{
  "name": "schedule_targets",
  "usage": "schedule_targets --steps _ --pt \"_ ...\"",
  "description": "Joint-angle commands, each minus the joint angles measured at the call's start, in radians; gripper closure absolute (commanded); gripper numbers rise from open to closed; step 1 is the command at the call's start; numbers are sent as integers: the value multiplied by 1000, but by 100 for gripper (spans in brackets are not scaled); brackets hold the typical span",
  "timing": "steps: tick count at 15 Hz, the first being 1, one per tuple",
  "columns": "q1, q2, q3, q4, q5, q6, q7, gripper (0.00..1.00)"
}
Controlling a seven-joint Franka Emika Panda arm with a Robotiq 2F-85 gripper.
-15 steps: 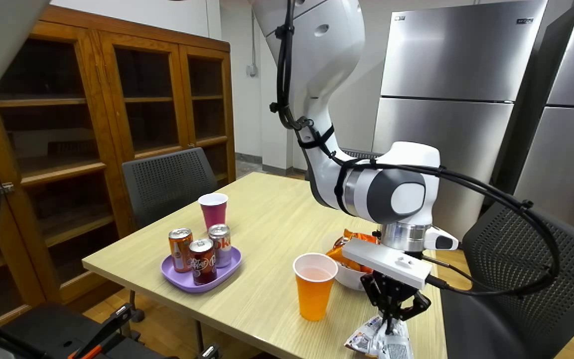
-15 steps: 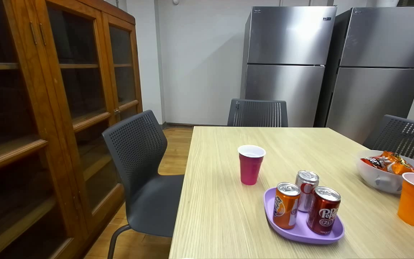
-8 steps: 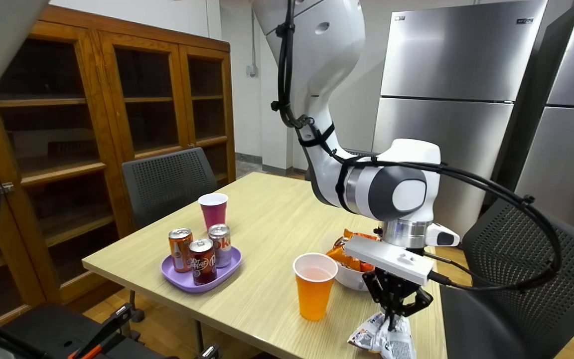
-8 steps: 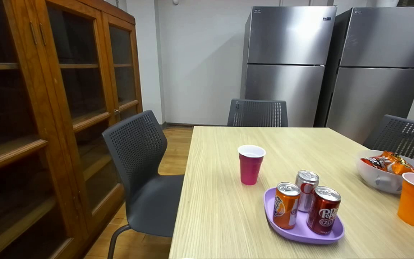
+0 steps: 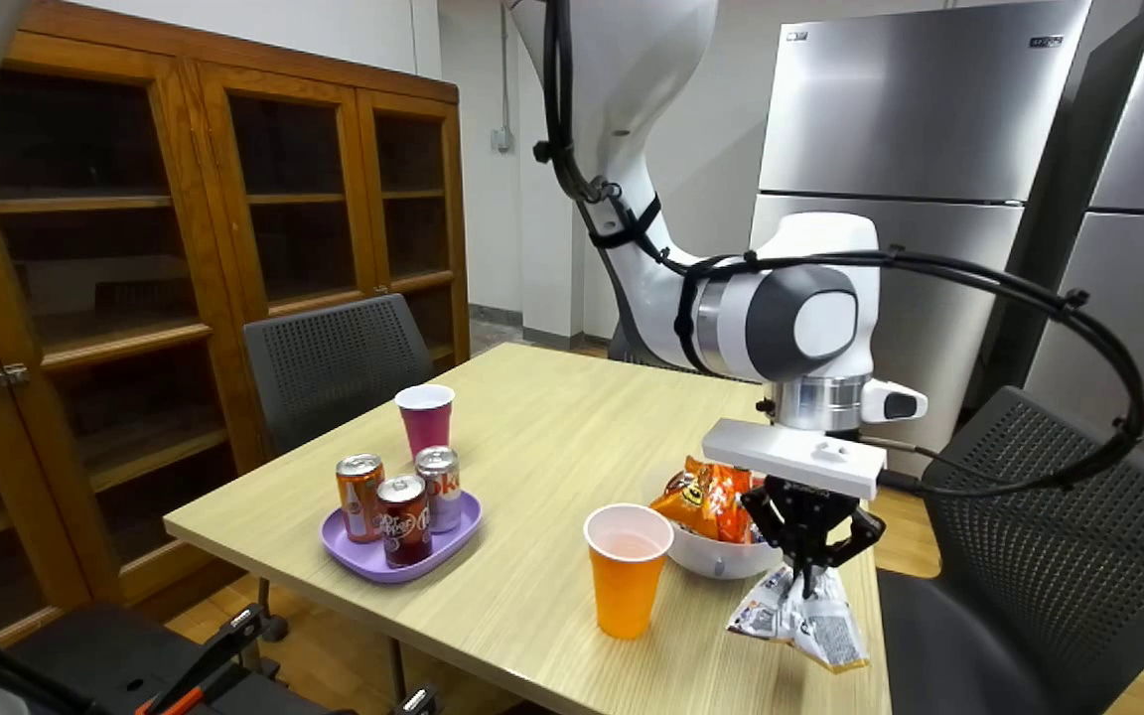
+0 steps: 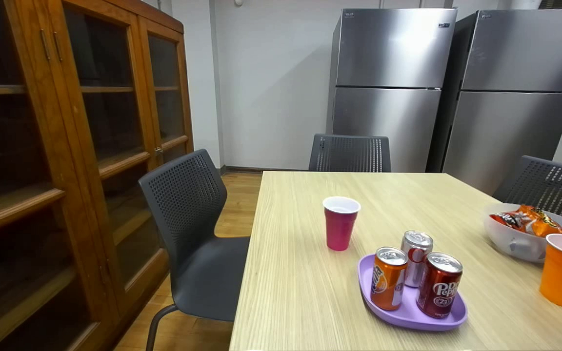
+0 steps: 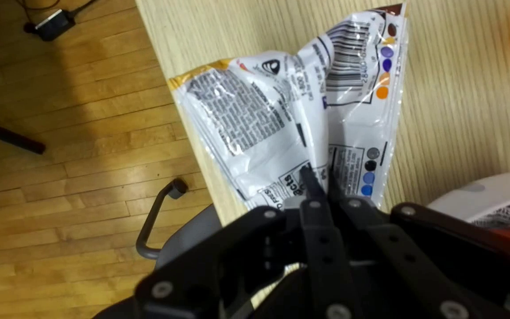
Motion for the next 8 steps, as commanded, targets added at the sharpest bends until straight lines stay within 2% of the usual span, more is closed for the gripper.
schedule_targets --steps 1,8 --pt "40 -92 -22 -54 -61 30 37 99" --pt "112 -155 -36 -62 -140 62 100 99"
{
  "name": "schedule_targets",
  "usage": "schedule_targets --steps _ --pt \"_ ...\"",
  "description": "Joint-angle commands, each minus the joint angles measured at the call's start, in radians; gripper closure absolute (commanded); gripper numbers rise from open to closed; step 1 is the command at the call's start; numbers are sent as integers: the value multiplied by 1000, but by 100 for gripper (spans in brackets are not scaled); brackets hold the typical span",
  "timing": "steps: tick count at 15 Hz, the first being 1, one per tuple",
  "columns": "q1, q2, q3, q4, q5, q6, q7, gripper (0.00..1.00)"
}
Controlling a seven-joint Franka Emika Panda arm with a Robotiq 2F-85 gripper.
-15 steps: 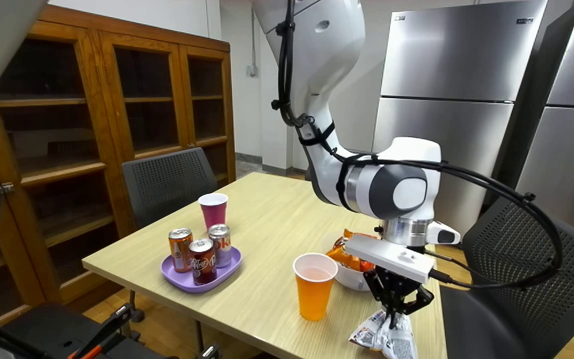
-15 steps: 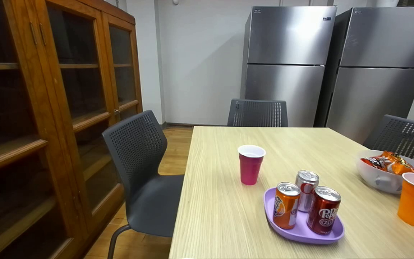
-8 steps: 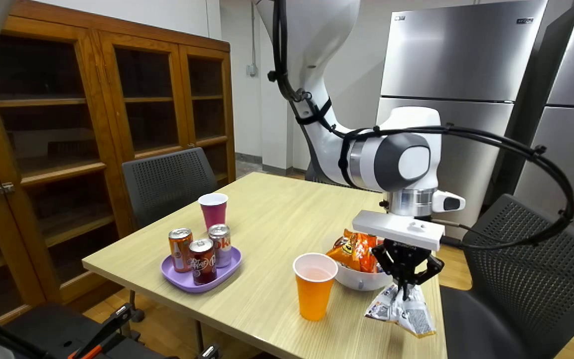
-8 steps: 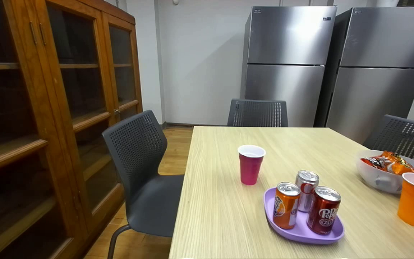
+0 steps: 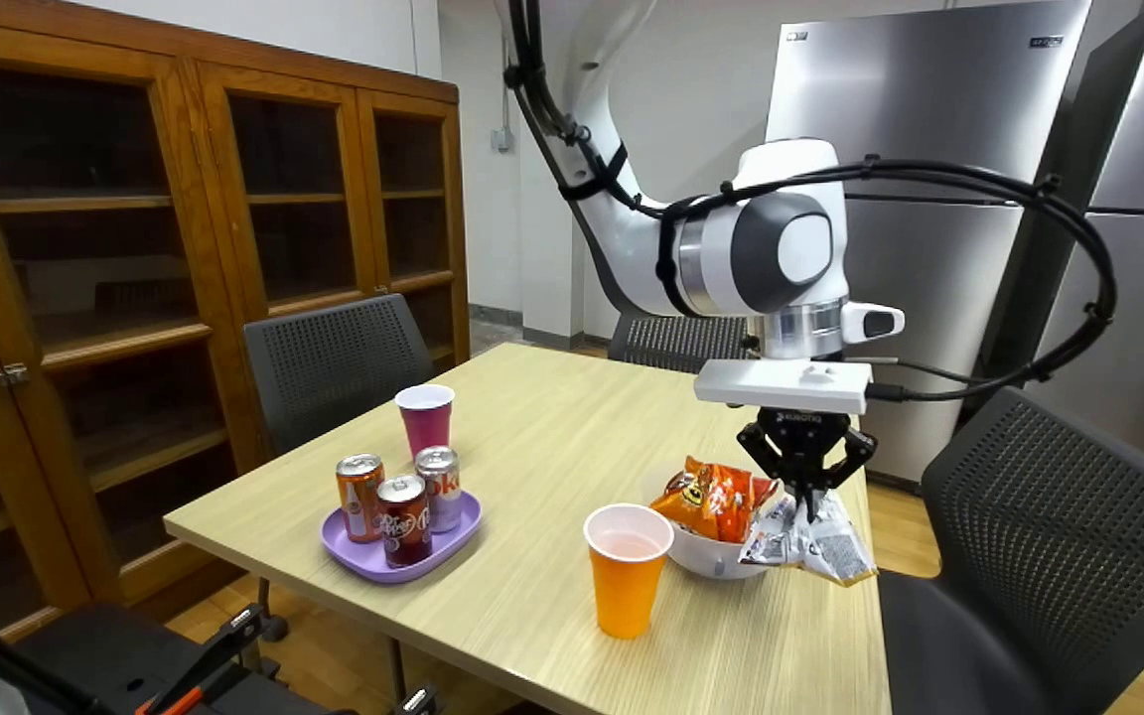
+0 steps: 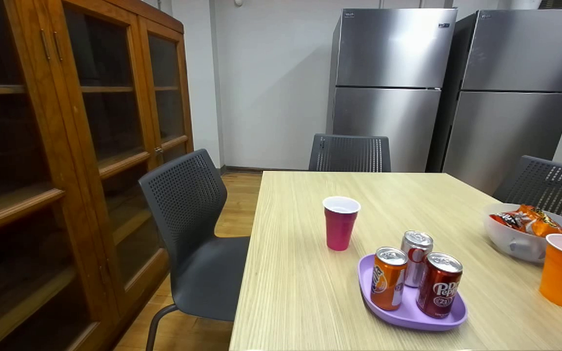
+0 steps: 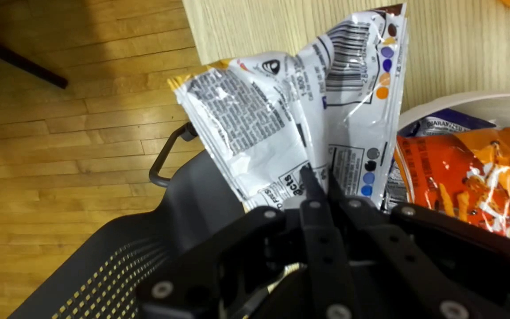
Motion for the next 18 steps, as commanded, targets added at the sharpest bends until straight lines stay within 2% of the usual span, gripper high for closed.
schedule_targets --steps 1,10,18 --pt "47 -53 -12 -34 -55 24 58 99" --pt "102 -11 36 46 -36 18 56 99" --pt "94 87 76 155 -16 -6 37 99"
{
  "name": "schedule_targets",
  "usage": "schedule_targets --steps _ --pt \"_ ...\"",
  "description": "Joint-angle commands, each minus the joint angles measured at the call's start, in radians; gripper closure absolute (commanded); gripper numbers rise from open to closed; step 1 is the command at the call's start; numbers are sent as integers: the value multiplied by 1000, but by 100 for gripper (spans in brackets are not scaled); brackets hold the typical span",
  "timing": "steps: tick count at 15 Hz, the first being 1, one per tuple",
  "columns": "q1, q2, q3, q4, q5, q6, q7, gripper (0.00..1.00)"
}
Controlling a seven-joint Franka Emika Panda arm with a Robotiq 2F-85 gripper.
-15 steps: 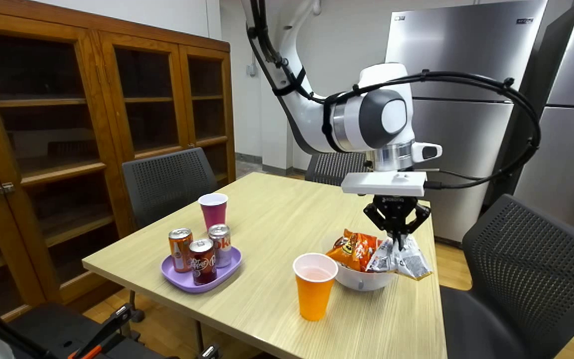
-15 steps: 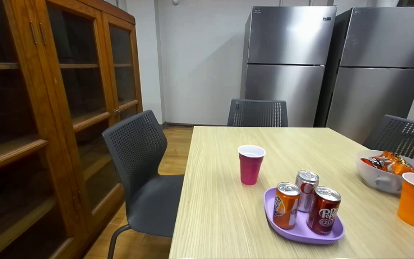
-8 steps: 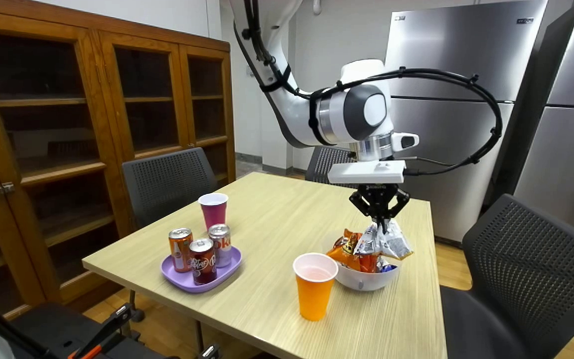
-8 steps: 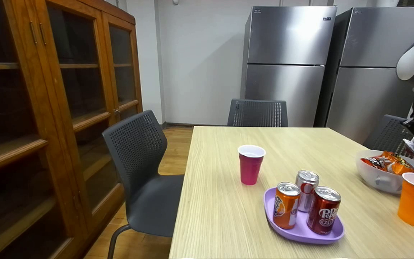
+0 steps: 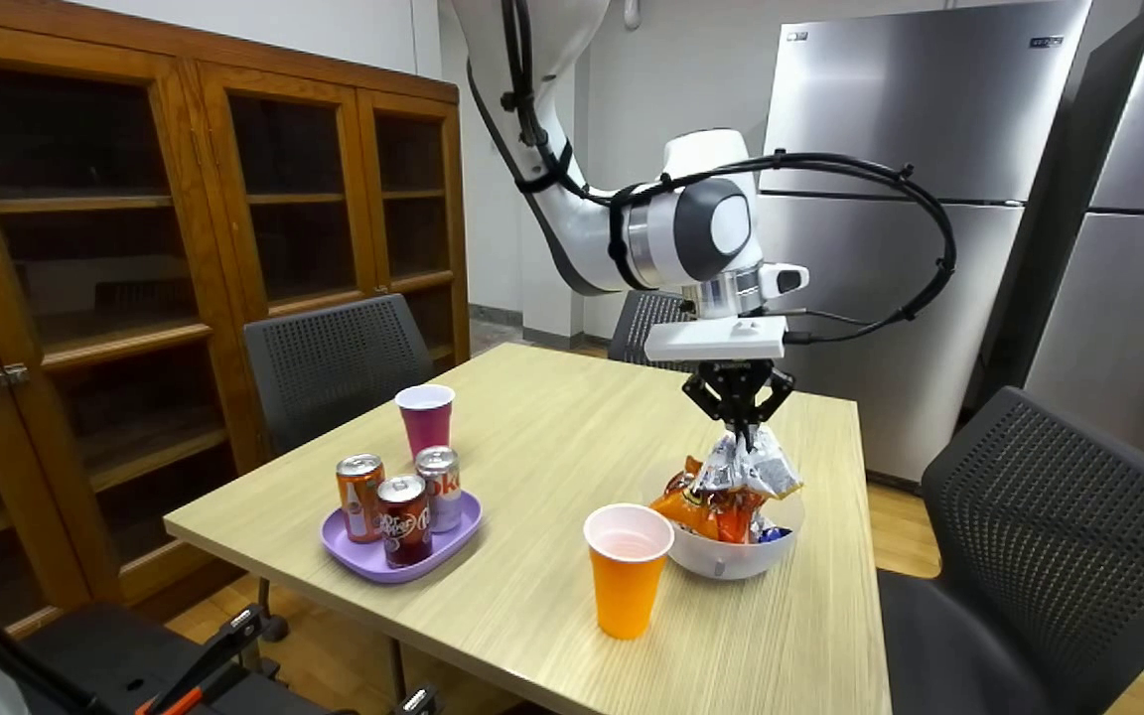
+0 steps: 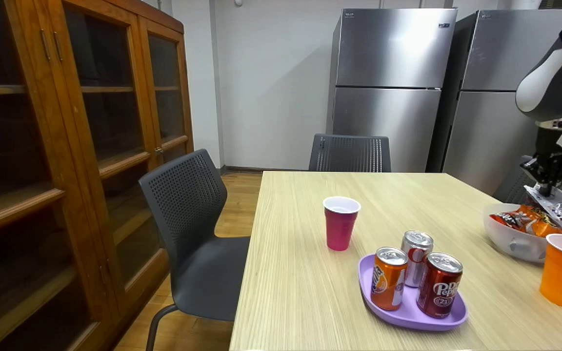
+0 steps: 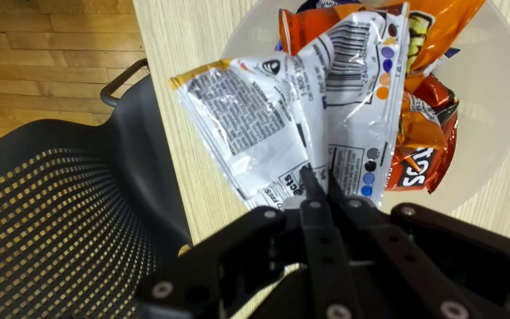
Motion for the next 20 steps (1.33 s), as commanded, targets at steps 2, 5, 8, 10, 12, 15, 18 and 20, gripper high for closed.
schedule_targets --steps 2,5,8,10,12,15,18,20 --pt "-15 78 26 95 11 -45 -3 99" --pt "-19 116 34 130 13 -65 -7 99" --pt "-19 139 30 149 8 -84 -4 99" --pt "-20 147 27 155 6 -97 -2 99" --pt "-22 152 24 156 5 -108 0 99" --pt "-24 149 19 148 0 -113 5 99" --pt "-28 144 17 139 1 -118 5 99" --pt "-27 147 15 138 -2 -122 9 99"
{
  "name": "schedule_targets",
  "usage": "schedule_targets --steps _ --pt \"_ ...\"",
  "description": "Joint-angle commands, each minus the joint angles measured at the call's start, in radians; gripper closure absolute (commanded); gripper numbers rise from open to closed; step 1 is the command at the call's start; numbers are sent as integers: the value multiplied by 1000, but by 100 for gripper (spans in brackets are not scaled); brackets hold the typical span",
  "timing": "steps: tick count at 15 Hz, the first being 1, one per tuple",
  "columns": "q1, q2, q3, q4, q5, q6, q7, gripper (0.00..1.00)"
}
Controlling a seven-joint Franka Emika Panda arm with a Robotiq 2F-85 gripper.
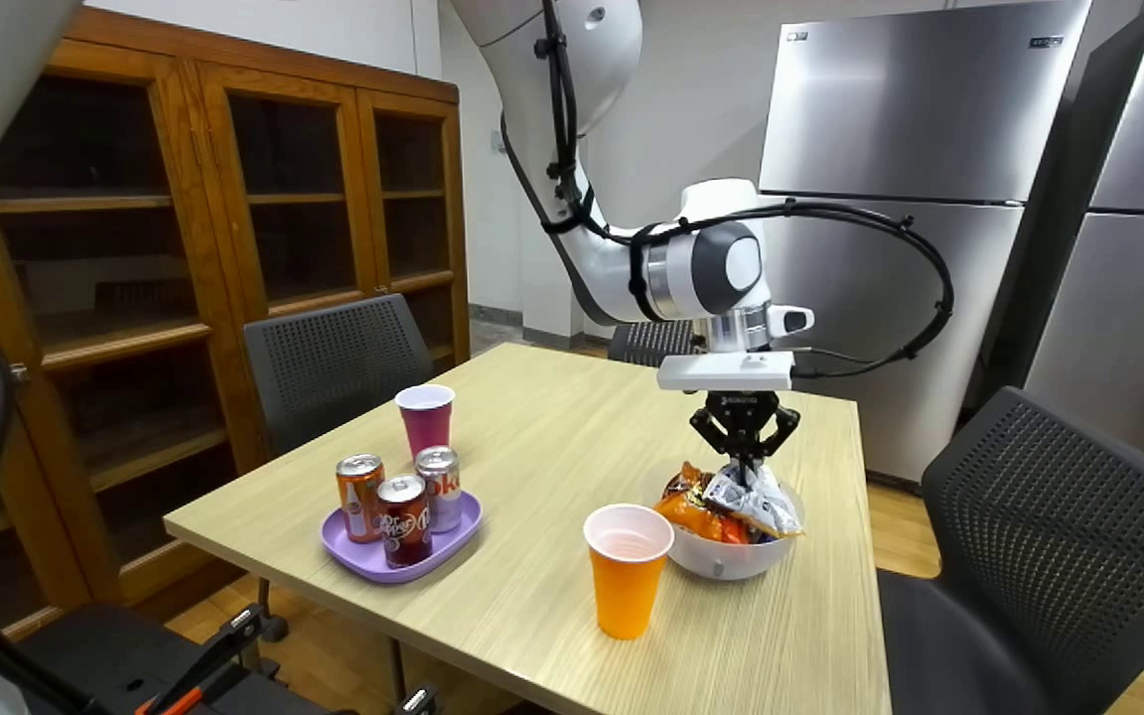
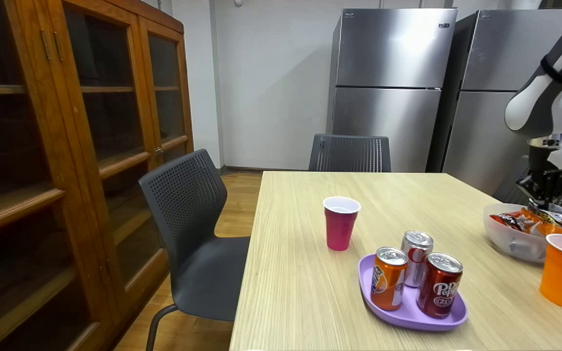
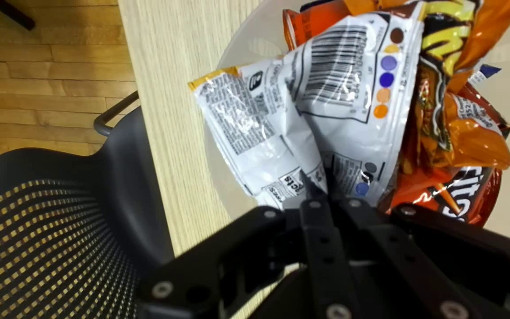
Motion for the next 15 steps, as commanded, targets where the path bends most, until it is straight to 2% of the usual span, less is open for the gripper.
schedule_targets --steps 1,2,3,4,6,7,9,15 --pt "-8 10 4 12 -3 -37 11 99" --pt "-9 11 6 12 0 -39 10 97" --pt "-10 11 6 12 0 -40 10 89" --pt "-7 12 4 12 -2 -39 14 89" --pt "-4 15 2 15 -4 -39 19 64" --pt "-4 15 2 15 -4 -39 20 62" --pt "-4 15 0 15 -4 -39 21 49" --pt "0 6 -6 11 -8 -31 25 4"
